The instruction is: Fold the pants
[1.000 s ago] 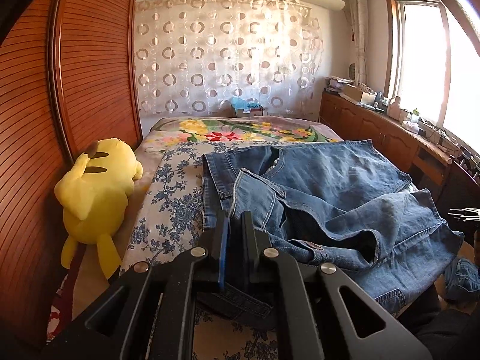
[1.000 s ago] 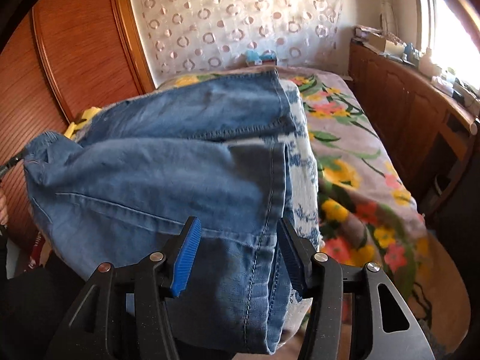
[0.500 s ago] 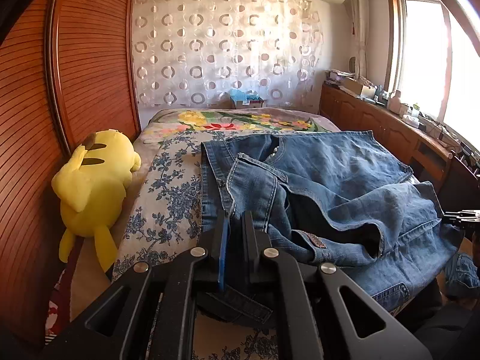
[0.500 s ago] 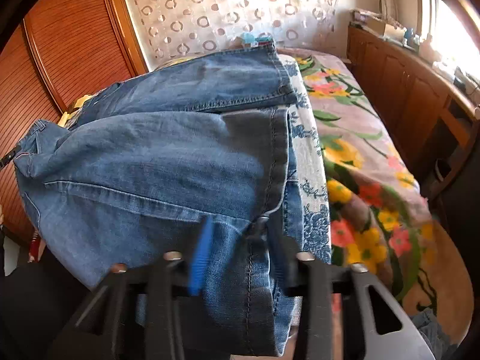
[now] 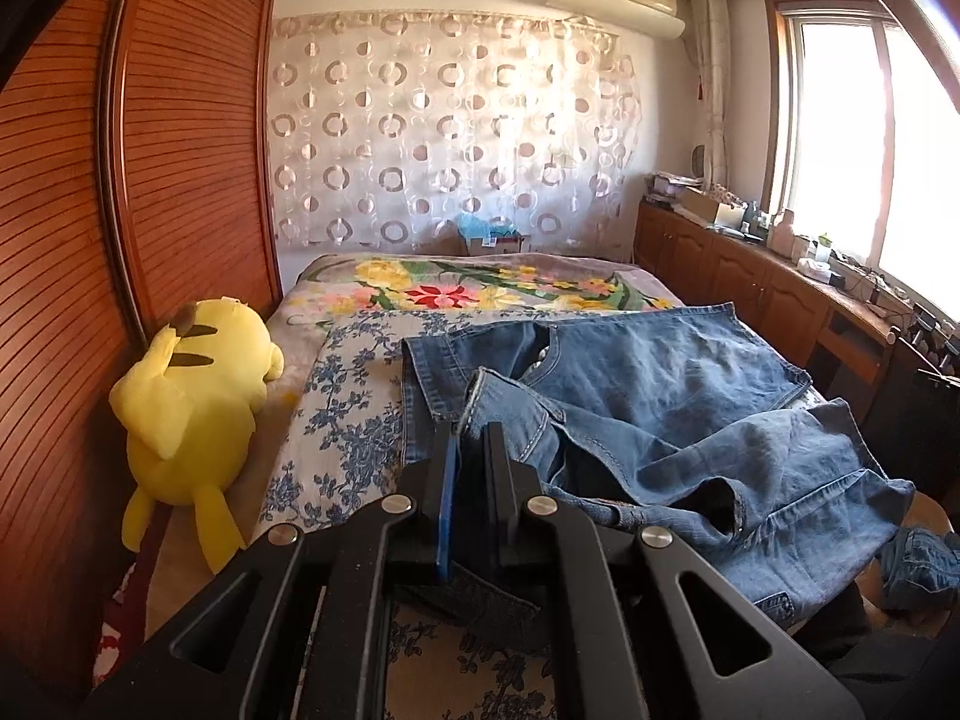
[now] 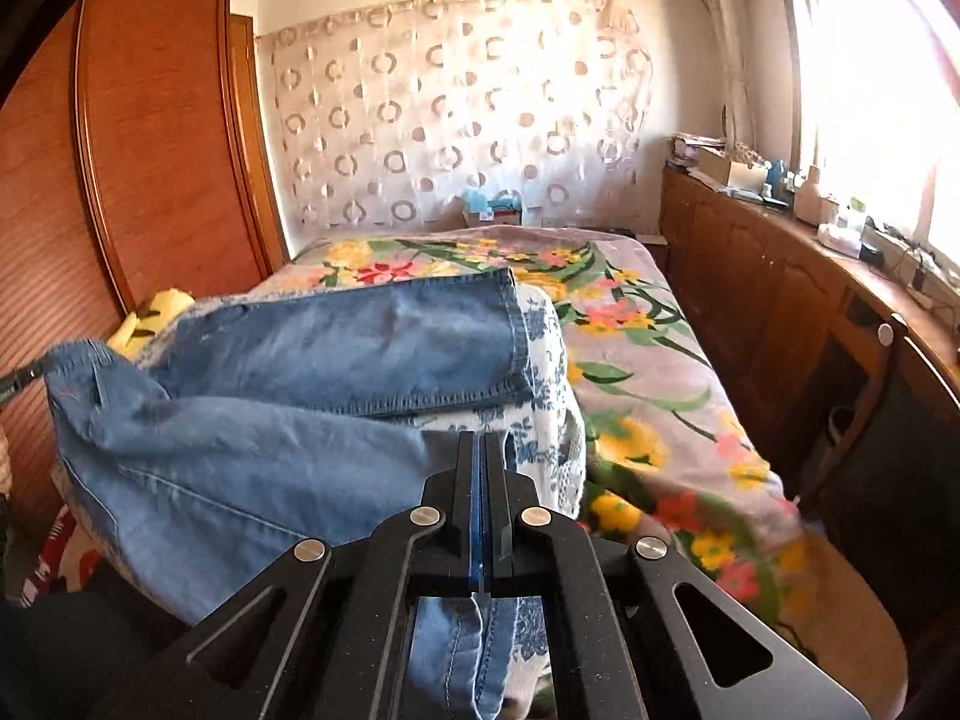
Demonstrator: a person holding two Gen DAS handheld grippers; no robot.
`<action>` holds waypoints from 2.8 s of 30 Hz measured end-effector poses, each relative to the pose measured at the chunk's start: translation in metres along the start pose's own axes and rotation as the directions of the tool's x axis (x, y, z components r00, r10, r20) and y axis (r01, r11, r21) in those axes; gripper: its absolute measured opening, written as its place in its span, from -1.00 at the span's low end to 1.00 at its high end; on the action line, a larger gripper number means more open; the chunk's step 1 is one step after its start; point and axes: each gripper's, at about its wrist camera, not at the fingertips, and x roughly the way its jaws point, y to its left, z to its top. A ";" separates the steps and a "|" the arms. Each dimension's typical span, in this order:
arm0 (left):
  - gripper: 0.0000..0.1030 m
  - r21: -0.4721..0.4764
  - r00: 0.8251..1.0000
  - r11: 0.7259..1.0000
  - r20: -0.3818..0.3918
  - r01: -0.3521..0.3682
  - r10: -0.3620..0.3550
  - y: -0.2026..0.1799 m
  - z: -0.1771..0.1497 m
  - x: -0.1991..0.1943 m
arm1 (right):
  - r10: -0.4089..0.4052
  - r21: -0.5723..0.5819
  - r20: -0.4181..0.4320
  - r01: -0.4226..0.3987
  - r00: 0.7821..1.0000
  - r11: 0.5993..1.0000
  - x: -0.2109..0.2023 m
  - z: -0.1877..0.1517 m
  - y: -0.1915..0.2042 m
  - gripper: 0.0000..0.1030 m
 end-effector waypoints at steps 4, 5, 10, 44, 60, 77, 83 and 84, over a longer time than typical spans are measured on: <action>-0.83 0.007 1.000 1.000 -0.010 0.003 -0.003 -0.003 -0.004 0.003 | 0.009 -0.007 -0.053 -0.009 0.999 1.000 0.011 -0.018 0.001 -0.98; -0.83 0.007 1.000 1.000 -0.017 0.004 -0.004 -0.003 -0.007 0.005 | 0.010 -0.005 -0.072 -0.011 0.997 1.000 0.017 -0.022 0.002 -0.92; -0.83 0.007 0.999 1.000 -0.044 0.003 -0.003 -0.003 -0.014 0.010 | 0.033 0.034 -0.162 -0.027 0.986 0.999 0.045 -0.054 -0.001 -0.34; -0.83 -0.010 0.995 0.999 0.090 -0.052 0.052 0.008 0.065 0.029 | -0.017 0.032 0.213 0.011 0.977 0.999 -0.013 0.072 -0.026 -0.97; -0.83 0.016 0.996 0.996 -0.018 -0.093 0.093 0.018 0.088 0.121 | -0.052 0.015 0.138 0.051 0.989 0.999 0.078 0.128 -0.009 -0.97; -0.83 0.025 0.985 0.994 -0.134 -0.108 0.111 0.030 0.107 0.224 | -0.074 0.004 0.037 0.074 0.997 0.997 0.173 0.167 -0.016 -0.97; -0.83 0.024 0.979 0.994 -0.174 -0.106 0.108 0.036 0.101 0.248 | -0.089 -0.013 -0.015 0.088 0.996 0.996 0.202 0.184 -0.014 -0.97; -0.83 0.024 0.978 0.994 -0.178 -0.105 0.108 0.037 0.101 0.251 | -0.089 -0.012 -0.023 0.088 0.996 0.996 0.205 0.185 -0.014 -0.97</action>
